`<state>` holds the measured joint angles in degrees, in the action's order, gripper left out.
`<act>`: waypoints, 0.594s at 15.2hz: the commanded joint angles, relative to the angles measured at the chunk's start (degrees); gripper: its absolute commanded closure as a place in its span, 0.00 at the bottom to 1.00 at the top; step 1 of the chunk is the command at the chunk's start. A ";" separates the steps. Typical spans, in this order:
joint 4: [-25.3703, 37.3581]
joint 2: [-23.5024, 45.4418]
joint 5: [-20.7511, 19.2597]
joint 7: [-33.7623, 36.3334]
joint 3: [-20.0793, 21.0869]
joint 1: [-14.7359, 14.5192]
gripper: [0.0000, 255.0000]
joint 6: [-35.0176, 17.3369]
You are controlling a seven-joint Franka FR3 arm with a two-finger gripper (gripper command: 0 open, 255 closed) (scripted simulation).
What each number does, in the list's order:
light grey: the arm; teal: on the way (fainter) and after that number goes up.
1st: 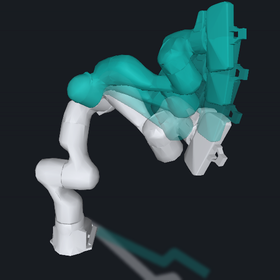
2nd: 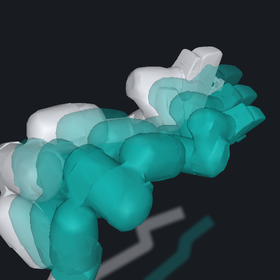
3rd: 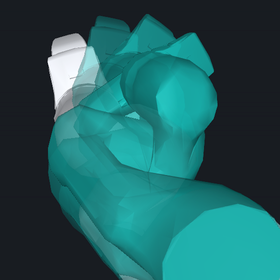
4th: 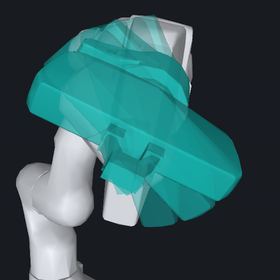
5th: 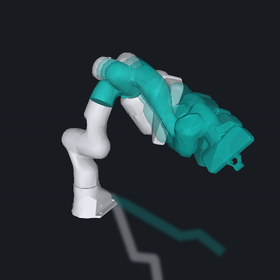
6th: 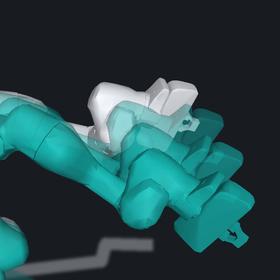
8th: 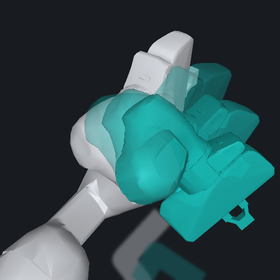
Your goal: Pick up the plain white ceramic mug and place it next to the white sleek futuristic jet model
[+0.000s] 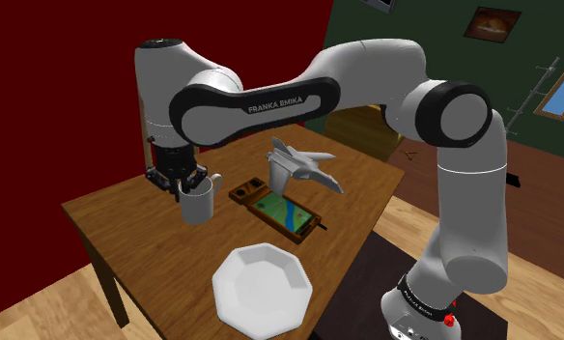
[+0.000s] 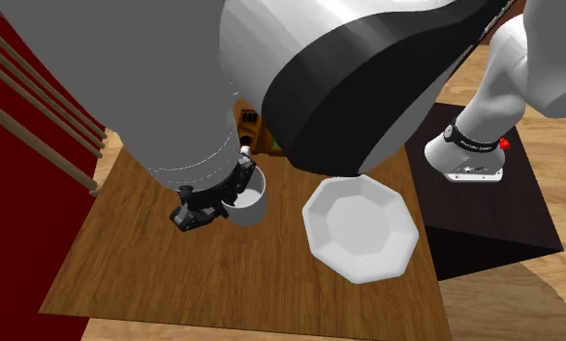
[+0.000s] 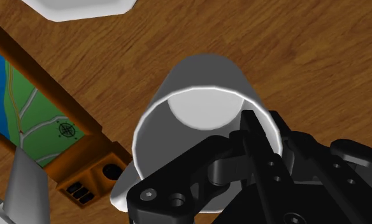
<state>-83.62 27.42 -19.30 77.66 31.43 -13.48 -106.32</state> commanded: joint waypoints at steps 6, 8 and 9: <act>4.43 -0.70 0.63 -0.81 0.35 -0.48 1.00 4.94; 5.93 -0.74 0.72 -1.03 0.41 -0.70 1.00 6.44; 6.72 -0.73 0.75 -1.14 0.44 -0.82 1.00 7.20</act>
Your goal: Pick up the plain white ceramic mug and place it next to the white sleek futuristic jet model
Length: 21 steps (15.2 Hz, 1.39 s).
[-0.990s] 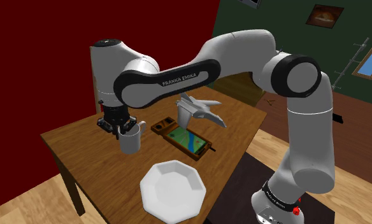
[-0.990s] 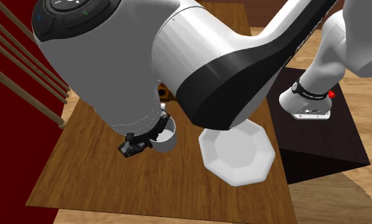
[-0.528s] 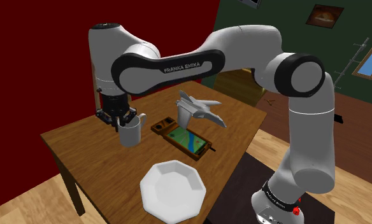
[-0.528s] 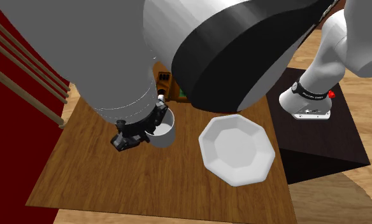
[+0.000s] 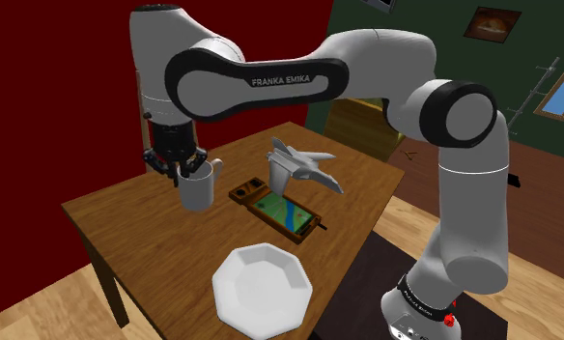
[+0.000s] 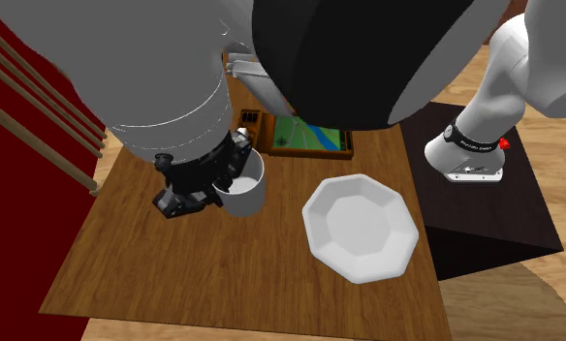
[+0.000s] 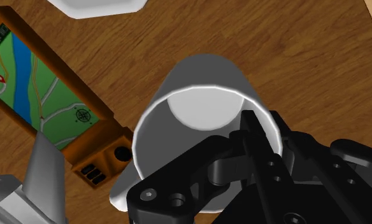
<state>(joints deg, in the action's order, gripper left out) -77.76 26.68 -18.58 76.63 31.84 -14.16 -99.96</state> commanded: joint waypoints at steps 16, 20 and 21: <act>-26.38 -25.93 13.40 -9.05 0.89 10.65 1.00 -4.94; -36.93 -36.61 19.00 -14.57 -1.59 11.89 1.00 -6.65; -39.33 -39.15 20.18 -15.93 -2.39 11.92 1.00 -6.82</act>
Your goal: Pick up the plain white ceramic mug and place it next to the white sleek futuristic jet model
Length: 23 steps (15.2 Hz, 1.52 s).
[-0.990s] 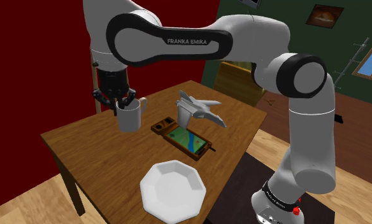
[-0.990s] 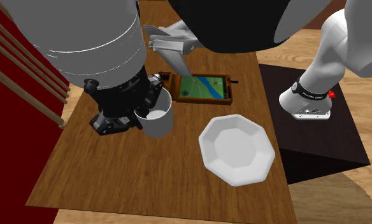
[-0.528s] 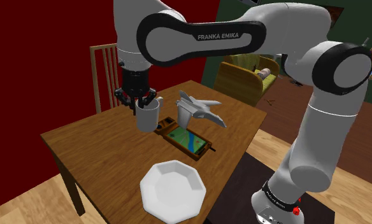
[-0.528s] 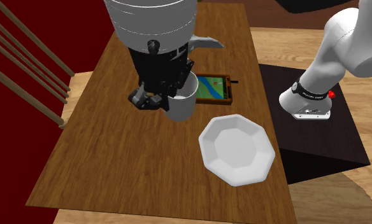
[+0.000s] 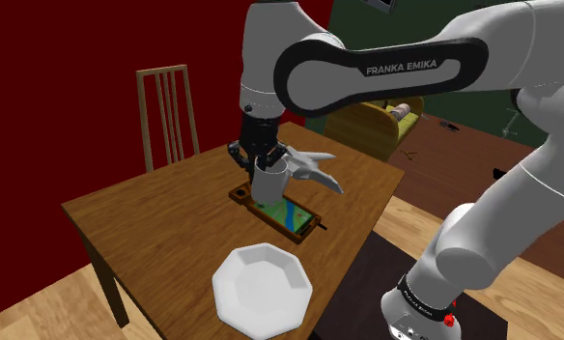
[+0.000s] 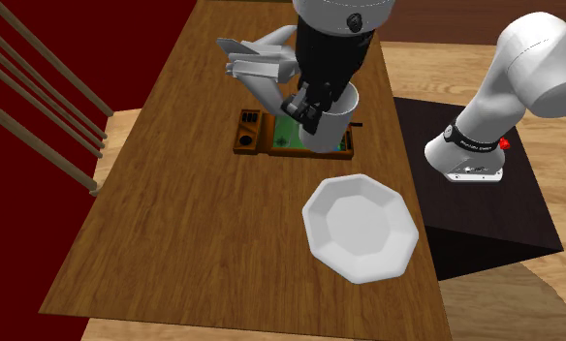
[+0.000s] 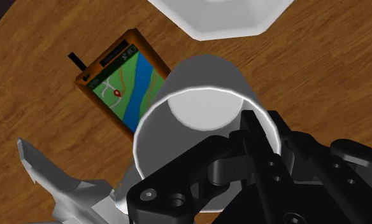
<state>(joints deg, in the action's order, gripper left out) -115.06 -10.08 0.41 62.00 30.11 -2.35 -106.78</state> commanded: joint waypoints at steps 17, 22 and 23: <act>-32.90 -42.12 5.61 -19.04 -17.24 -3.23 1.00 8.41; -36.88 -42.43 6.16 -18.90 -16.68 -3.55 1.00 4.75; -37.65 -42.45 6.27 -18.87 -16.55 -3.62 1.00 4.00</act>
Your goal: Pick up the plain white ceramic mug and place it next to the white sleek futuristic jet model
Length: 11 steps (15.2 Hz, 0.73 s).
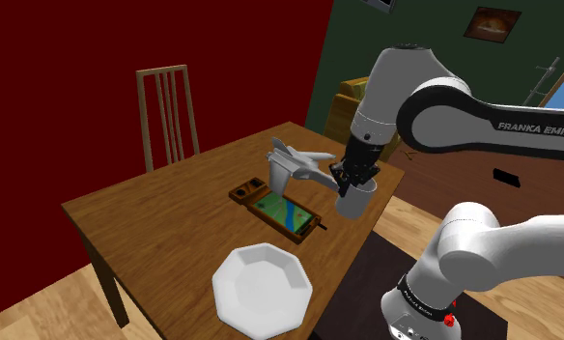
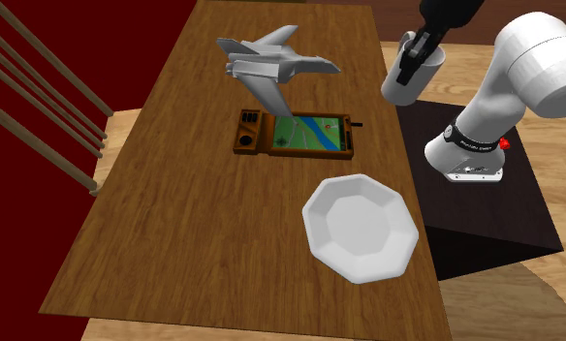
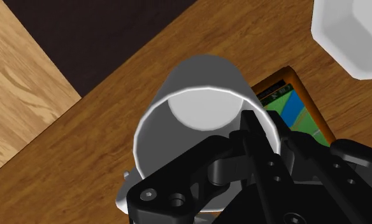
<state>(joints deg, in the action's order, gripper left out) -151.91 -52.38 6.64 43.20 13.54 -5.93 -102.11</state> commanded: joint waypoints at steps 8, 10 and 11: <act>-6.69 0.30 1.04 0.20 1.09 -0.57 1.00 -6.97; -8.07 0.60 1.31 0.28 1.39 -0.70 1.00 -8.65; -8.75 0.78 1.44 0.32 1.54 -0.76 1.00 -9.51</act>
<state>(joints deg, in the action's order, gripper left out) -159.87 -51.99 7.90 43.43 14.84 -6.63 -110.41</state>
